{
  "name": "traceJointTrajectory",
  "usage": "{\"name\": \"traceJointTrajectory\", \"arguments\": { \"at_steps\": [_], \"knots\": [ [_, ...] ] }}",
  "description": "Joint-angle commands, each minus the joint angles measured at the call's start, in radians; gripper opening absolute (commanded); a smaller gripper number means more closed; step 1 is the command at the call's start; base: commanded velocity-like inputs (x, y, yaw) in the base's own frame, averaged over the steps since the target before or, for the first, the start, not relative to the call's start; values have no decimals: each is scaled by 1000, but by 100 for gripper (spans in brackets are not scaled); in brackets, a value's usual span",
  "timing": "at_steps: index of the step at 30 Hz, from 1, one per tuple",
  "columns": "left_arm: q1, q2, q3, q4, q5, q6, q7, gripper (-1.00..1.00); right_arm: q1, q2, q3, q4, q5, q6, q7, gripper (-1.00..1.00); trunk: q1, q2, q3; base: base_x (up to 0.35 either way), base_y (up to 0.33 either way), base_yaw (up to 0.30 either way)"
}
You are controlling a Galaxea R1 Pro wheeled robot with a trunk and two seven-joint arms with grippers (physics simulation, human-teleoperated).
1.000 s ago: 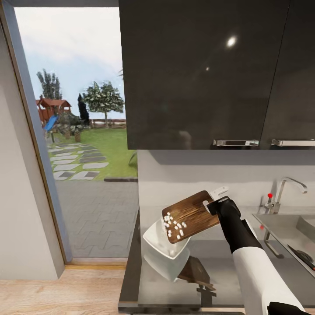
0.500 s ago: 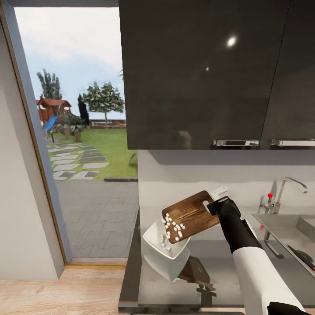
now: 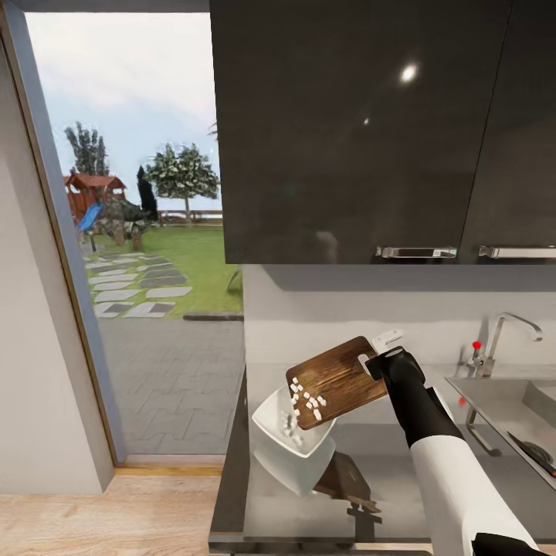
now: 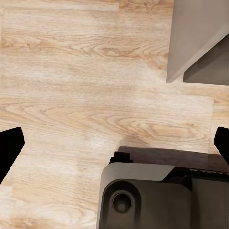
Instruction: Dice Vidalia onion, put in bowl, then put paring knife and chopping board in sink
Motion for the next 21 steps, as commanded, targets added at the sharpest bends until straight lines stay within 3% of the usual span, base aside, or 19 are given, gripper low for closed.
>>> {"name": "traceJointTrajectory", "arguments": {
  "at_steps": [1, 21],
  "knots": [
    [-1, -1, -6, 4, 3, -6, 1, 100, 0, 1, -3, -1, 10, 1, 9, -100, 0, -1, 0, 0, 0, 0],
    [-1, -1, -6, 4, 4, -6, 1, 100, 0, 1, -3, -1, 10, 1, 9, -100, 0, -1, 0, 19, 0, 0]
  ]
}}
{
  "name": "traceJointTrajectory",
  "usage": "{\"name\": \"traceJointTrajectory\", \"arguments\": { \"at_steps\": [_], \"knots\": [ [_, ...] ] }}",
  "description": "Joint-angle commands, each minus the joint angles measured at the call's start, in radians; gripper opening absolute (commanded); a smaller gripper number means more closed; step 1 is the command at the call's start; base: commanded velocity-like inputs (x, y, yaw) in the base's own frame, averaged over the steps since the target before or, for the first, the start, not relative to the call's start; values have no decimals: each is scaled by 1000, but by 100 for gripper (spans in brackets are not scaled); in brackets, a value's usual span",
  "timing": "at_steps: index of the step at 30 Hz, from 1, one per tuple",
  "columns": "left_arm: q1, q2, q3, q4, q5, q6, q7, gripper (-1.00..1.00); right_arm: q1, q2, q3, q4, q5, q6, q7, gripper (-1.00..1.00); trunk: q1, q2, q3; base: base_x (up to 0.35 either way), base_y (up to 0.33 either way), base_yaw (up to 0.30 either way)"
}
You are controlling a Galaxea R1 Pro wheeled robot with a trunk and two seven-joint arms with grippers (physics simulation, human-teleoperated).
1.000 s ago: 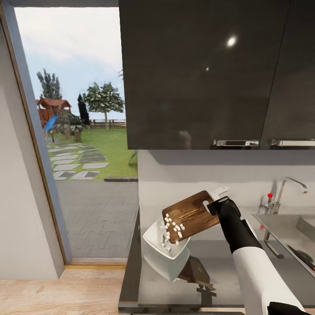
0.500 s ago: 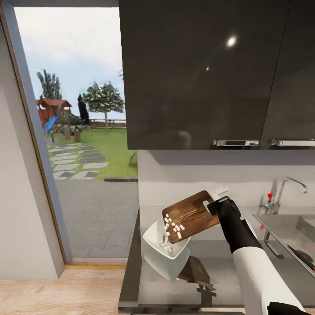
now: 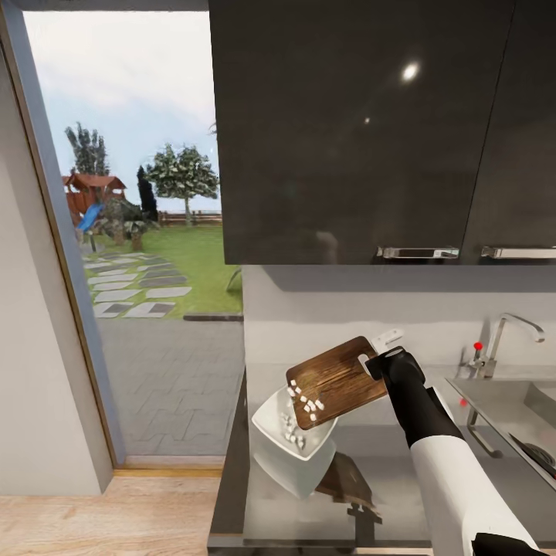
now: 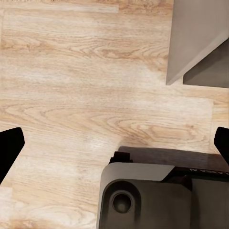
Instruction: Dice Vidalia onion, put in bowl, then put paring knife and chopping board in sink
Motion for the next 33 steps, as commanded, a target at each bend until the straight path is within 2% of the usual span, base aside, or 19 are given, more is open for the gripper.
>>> {"name": "traceJointTrajectory", "arguments": {
  "at_steps": [1, 24, 26, 28, 33],
  "knots": [
    [-1, -1, -6, 3, 3, -6, 1, 100, 0, 1, -3, -1, 10, 1, 9, -100, 0, -1, 0, 2, 0, 0],
    [-1, -1, -6, 4, 3, -6, 1, 100, 0, 1, -3, 0, 13, 1, 8, -100, 0, -1, 0, 14, 0, 0],
    [-1, -1, -6, 4, 3, -6, 1, 100, -1, 1, -3, -1, 20, 1, 8, -100, 0, -1, 0, 0, 0, 0],
    [-1, -1, -6, 4, 3, -6, 1, 100, 0, 2, -3, 0, 46, 1, 9, -100, 0, -1, 0, 0, 0, 0],
    [-1, -1, -6, 4, 3, -6, 1, 100, 0, 13, -3, -1, 62, 1, 8, -100, 0, -1, 0, 0, 0, 0]
  ]
}}
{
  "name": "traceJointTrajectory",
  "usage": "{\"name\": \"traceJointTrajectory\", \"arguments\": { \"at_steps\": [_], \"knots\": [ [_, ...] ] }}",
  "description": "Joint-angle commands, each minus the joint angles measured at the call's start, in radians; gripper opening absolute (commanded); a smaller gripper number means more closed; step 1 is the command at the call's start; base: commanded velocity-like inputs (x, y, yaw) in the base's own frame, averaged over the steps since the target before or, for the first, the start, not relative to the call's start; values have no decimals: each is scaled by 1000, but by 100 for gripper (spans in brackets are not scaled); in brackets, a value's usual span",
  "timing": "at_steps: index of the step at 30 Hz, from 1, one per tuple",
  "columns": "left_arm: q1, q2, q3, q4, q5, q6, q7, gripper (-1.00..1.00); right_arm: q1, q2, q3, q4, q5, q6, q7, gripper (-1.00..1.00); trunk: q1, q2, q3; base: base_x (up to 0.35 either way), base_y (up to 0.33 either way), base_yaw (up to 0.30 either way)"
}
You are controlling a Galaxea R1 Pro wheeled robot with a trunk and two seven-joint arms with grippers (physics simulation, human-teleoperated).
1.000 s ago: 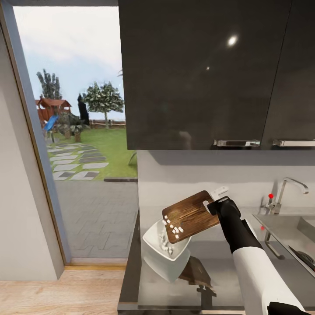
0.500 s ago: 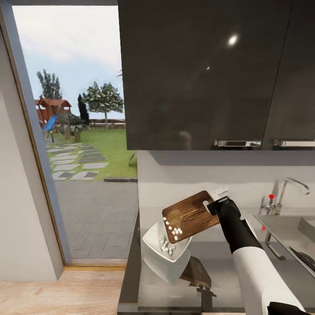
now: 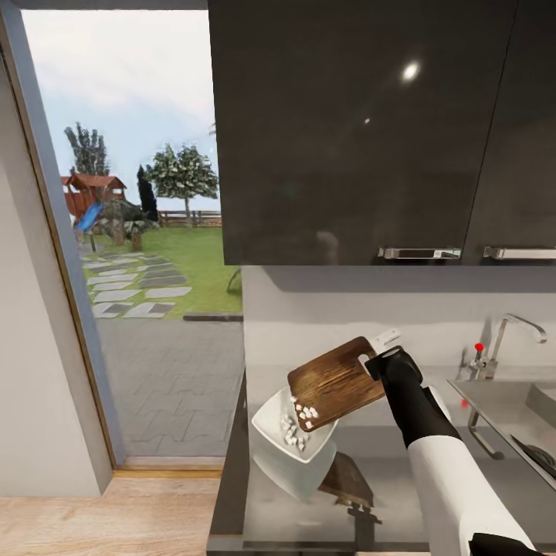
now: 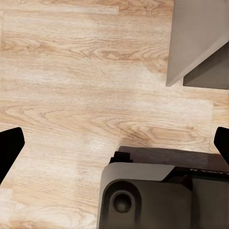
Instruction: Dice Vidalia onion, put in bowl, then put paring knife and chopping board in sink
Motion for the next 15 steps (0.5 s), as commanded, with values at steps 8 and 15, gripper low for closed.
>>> {"name": "traceJointTrajectory", "arguments": {
  "at_steps": [8, 15],
  "knots": [
    [-1, -1, -6, 4, 3, -6, 1, 100, -1, 4, -3, -1, 12, 0, 9, -100, 0, -1, 0, 0, 0, 0],
    [-1, -1, -6, 4, 3, -6, 1, 100, -1, 4, -3, -1, 12, 0, 9, -100, 0, -1, 0, 0, 0, 0]
  ]
}}
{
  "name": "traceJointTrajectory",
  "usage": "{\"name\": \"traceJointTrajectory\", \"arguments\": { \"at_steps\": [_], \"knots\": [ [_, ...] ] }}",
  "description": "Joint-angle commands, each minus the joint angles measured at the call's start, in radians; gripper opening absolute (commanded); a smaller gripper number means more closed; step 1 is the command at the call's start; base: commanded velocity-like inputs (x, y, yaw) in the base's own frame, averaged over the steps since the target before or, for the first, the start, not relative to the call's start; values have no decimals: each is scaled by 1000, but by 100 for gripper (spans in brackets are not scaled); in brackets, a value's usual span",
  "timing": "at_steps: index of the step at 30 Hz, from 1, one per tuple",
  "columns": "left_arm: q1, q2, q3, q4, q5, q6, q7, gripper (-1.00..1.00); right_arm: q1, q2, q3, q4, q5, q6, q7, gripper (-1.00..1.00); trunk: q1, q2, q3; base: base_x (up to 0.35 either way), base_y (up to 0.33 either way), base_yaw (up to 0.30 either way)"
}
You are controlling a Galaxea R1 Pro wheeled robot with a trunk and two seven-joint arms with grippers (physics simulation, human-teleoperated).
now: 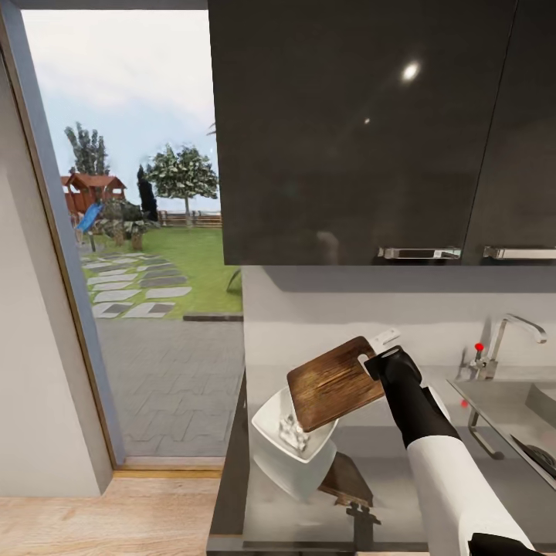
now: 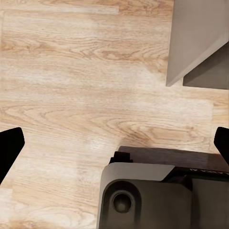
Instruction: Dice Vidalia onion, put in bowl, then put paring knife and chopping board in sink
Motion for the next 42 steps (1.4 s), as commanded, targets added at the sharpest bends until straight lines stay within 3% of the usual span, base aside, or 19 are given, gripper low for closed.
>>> {"name": "traceJointTrajectory", "arguments": {
  "at_steps": [1, 19, 22, 26, 29, 31, 35, 39, 42],
  "knots": [
    [-1, -1, -6, 4, 3, -6, 1, 100, 0, 1, -3, -1, 11, 1, 9, -100, 0, -1, 0, 0, 0, 0],
    [-1, -1, -6, 4, 3, -6, 1, 100, 0, -4, -9, -61, -11, -2, 24, -100, 0, -1, 0, 0, 0, 0],
    [-1, 0, -6, 4, 3, -6, 1, 100, 0, -11, -11, -60, -49, -1, 92, -100, 0, -1, 0, 0, 0, 0],
    [-1, -1, -6, 4, 3, -6, 1, 100, 0, -23, -18, -59, -64, -1, 187, -100, 0, -1, 0, 0, 0, 0],
    [-1, -1, -6, 4, 3, -6, 1, 100, 0, -27, -60, -59, -66, -2, 274, -100, 0, -1, 0, 0, 0, 0],
    [-1, -1, -6, 4, 4, -6, 1, 100, 0, -28, -115, -59, -66, -7, 320, -100, 0, -1, 0, 0, 0, 0],
    [-1, -1, -6, 4, 4, -5, 1, 100, 0, -29, -211, -59, -68, -11, 345, -100, 0, -1, 0, 0, 0, 0],
    [-1, -1, -6, 4, 3, -6, 1, 100, 1, -30, -347, -53, -68, -16, 349, -100, 0, -1, 0, 0, 0, 0],
    [-1, -1, -6, 4, 4, -6, 1, 100, 1, -30, -369, -49, -68, -38, 346, -100, 0, -1, 0, 0, 0, 0]
  ]
}}
